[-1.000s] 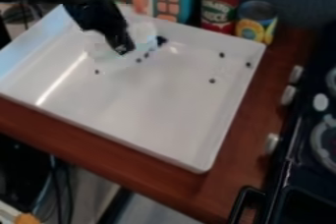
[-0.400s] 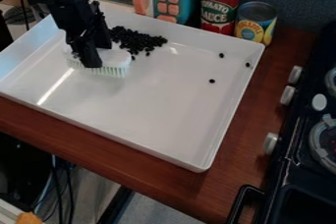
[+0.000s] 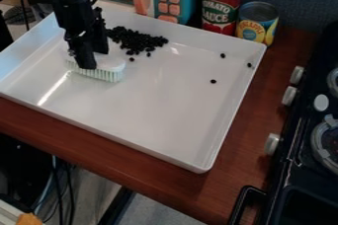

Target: Sweep into pile

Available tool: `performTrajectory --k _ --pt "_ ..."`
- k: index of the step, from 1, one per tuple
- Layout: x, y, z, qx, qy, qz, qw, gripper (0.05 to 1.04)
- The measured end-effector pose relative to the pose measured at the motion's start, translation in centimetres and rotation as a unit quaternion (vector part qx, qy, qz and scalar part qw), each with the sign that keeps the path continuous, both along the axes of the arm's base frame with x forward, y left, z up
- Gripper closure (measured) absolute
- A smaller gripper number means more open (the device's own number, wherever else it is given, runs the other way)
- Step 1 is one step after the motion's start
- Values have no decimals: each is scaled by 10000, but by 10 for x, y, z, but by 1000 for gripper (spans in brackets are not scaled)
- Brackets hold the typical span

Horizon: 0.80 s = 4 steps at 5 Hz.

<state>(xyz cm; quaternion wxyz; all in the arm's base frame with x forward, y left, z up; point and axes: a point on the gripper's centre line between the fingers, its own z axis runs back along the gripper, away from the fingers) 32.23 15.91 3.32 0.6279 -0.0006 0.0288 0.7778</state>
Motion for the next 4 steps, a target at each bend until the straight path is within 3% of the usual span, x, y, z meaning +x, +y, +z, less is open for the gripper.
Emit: performTrajectory --k 1,2,4 --pt "12 6 -4 -32 -361 60 9993 398" --pt "23 13 -5 -238 -835 112 9962 398" --pt "49 13 -5 -525 -1267 390 9898 398"
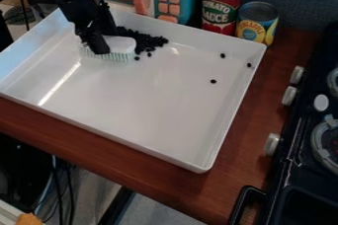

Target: Sweep into pile

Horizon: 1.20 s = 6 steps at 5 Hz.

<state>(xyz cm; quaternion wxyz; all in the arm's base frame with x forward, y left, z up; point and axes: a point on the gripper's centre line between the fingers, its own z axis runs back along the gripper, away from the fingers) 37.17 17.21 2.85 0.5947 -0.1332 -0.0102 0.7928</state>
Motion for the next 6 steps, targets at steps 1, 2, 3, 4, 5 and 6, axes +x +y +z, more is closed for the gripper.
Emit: performTrajectory --k 1,2,3,4,5,6 --pt "10 -4 3 -168 -67 201 9996 398" --pt "2 -23 16 -628 -116 53 9979 398" --pt "-18 -27 55 -832 -465 -75 9954 398" --pt "-35 -22 74 -1021 -743 -111 9919 398" --pt "-54 -18 73 -997 -775 -271 9916 398" --pt "-75 -18 45 -619 -522 -567 9951 398"
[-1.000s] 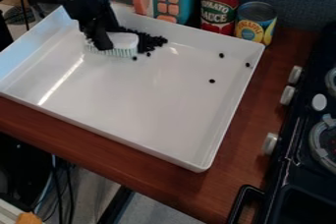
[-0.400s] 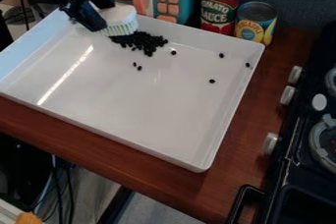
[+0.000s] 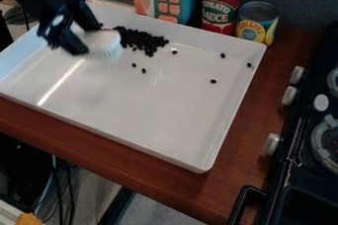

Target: Sweep into pile

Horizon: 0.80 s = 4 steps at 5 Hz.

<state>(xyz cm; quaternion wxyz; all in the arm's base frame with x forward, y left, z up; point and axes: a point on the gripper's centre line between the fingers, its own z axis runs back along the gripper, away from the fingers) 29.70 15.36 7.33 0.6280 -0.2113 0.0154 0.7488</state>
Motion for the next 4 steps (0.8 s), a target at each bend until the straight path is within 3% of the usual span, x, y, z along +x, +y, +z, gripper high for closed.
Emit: performTrajectory --k 1,2,3,4 --pt "-20 -5 -13 266 103 -438 9986 398" --pt "-42 -10 -29 391 335 -767 9957 398" --pt "-49 -15 -41 545 467 -881 9935 398" --pt "-42 -13 -41 682 366 -739 9943 333"
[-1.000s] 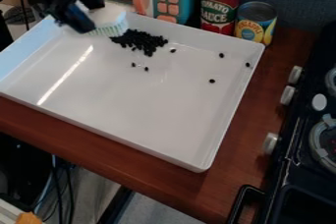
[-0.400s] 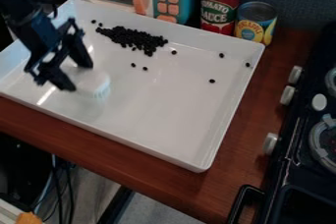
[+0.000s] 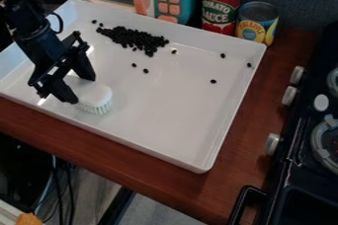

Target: Sweep into pile

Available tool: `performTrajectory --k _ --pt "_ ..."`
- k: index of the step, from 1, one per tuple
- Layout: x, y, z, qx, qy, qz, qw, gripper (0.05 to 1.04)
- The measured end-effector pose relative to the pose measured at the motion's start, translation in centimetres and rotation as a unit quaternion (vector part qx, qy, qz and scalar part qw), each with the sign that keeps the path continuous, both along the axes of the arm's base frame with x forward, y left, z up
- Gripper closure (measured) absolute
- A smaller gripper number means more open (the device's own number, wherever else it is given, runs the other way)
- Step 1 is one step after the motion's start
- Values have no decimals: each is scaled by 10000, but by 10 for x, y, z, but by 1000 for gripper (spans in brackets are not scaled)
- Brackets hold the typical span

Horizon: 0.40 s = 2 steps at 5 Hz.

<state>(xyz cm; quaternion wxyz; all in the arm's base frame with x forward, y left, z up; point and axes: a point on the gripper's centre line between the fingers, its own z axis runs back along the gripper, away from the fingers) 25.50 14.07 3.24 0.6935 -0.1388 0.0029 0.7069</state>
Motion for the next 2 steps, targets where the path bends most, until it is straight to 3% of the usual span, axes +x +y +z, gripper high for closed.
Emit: performTrajectory --k 1,2 --pt "1 1 0 50 -75 -18 10000 91" --pt "-1 0 18 172 -245 5 9996 80"
